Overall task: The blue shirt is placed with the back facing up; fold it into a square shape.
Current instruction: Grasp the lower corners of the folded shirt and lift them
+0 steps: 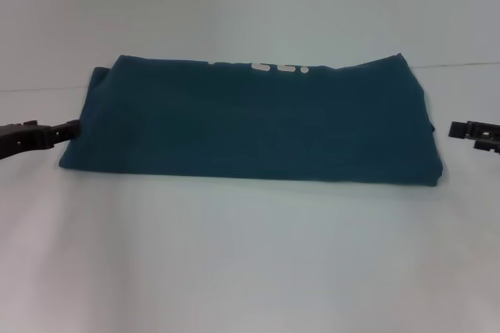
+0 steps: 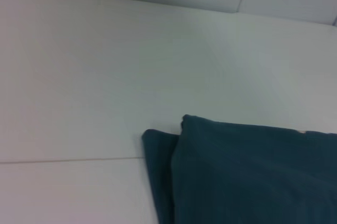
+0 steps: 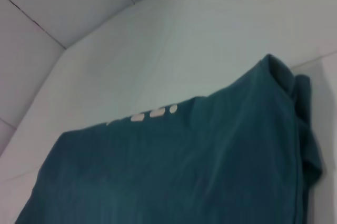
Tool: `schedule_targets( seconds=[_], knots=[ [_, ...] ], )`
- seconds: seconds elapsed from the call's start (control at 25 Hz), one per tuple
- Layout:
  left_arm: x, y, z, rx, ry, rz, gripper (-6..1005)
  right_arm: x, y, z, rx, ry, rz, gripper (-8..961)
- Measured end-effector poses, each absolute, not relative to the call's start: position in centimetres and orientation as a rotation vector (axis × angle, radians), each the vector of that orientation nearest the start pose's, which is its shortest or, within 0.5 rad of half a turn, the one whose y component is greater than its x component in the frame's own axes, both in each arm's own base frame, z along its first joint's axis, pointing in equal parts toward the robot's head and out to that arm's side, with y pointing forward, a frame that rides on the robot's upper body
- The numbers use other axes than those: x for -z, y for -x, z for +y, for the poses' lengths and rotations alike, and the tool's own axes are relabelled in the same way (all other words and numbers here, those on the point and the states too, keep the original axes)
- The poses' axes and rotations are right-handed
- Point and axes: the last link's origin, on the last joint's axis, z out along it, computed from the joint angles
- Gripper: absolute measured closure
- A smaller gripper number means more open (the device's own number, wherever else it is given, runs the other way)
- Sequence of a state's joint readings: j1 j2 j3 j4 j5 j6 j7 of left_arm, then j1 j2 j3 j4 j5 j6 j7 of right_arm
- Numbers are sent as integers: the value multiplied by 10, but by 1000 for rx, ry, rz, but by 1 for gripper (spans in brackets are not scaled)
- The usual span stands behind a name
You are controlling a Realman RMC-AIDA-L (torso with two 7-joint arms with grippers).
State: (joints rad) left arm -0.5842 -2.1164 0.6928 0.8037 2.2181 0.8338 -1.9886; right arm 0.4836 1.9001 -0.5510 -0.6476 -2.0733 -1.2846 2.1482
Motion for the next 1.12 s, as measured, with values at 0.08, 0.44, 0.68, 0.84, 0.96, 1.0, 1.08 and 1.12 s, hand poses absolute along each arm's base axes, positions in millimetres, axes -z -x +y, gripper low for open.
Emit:
schedule_targets(
  seconds=[0.08,0.44,0.68,0.84,0.96,1.0,1.08,1.12],
  knots=[
    [-43,307,414,347,1956,-1122,173,-96,-347,360,-622,1974,1599,85],
    [-32,313,411,294,1960,-1127,171,-86,-343,365,-541,1984,1672,86],
    [-32,314,411,290,1963,-1123,171,-84,-348,365,-520,1950,1675,87],
    [-31,313,410,290,1965,-1123,172,-76,-351,368,-500,1931,1677,88],
    [-31,313,411,290,1966,-1122,172,-68,-351,372,-474,1920,1676,89],
    [-30,312,411,289,1969,-1120,172,-66,-352,373,-466,1917,1675,89],
    [-29,311,411,286,1975,-1116,172,-61,-352,375,-452,1912,1670,98],
    [-29,311,411,285,1977,-1115,172,-60,-351,375,-449,1913,1667,107]
  ],
)
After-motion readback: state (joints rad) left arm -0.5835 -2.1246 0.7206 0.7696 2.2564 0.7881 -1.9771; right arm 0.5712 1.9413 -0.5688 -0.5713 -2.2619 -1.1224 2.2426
